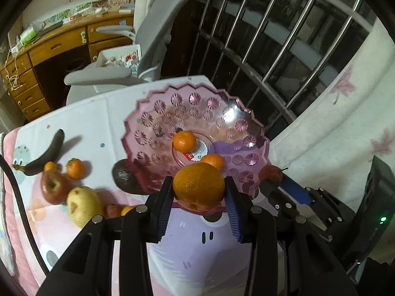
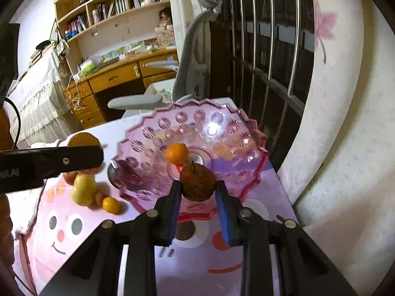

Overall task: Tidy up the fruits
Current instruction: 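Carry the orange and lychee into the pink bowl and open both tools, then withdraw both open tools from the bowl toward the remaining fruit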

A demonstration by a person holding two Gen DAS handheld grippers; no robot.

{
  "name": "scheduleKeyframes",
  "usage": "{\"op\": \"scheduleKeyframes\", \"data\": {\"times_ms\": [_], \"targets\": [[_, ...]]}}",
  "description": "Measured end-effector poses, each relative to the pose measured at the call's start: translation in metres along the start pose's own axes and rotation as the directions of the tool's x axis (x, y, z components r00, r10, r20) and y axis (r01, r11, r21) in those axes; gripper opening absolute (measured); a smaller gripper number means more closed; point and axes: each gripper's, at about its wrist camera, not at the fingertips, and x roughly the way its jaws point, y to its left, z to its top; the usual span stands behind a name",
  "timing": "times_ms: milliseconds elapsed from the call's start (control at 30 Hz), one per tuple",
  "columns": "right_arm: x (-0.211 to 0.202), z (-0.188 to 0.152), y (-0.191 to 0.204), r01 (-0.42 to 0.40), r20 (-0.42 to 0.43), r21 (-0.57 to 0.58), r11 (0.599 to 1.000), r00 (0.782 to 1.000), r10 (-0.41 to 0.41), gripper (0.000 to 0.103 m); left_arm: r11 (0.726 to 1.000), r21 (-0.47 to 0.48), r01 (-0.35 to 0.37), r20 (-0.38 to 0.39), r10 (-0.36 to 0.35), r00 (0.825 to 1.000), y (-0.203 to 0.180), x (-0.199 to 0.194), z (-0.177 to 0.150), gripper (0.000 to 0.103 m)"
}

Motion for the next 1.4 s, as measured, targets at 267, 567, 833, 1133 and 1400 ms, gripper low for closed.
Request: {"op": "scheduleKeyframes", "data": {"times_ms": [267, 567, 833, 1133, 1400], "targets": [[0.031, 0.0, -0.025, -0.037, -0.086, 0.012, 0.999, 0.996, 0.038, 0.028, 0.999, -0.013, -0.052, -0.106, 0.05, 0.993, -0.008, 0.053, 0.001, 0.039], [0.048, -0.001, -0.033, -0.061, -0.134, 0.037, 0.997, 0.989, 0.065, 0.029, 0.994, -0.042, -0.099, -0.149, 0.092, 0.985, -0.001, 0.064, 0.003, 0.045], [0.047, 0.002, -0.034, -0.09, -0.139, 0.062, 0.994, 0.985, 0.098, 0.044, 0.985, -0.09, -0.146, -0.139, 0.133, 0.981, 0.011, 0.041, -0.003, 0.075], [0.033, -0.002, -0.026, -0.134, -0.12, 0.082, 0.988, 0.982, 0.143, 0.044, 0.959, -0.175, -0.224, -0.176, 0.194, 0.965, 0.049, 0.003, -0.037, 0.085], [0.024, -0.013, -0.011, -0.164, -0.119, 0.149, 0.975, 0.976, 0.182, 0.044, 0.953, -0.184, -0.242, -0.194, 0.206, 0.959, 0.076, -0.01, -0.067, 0.09]]}}
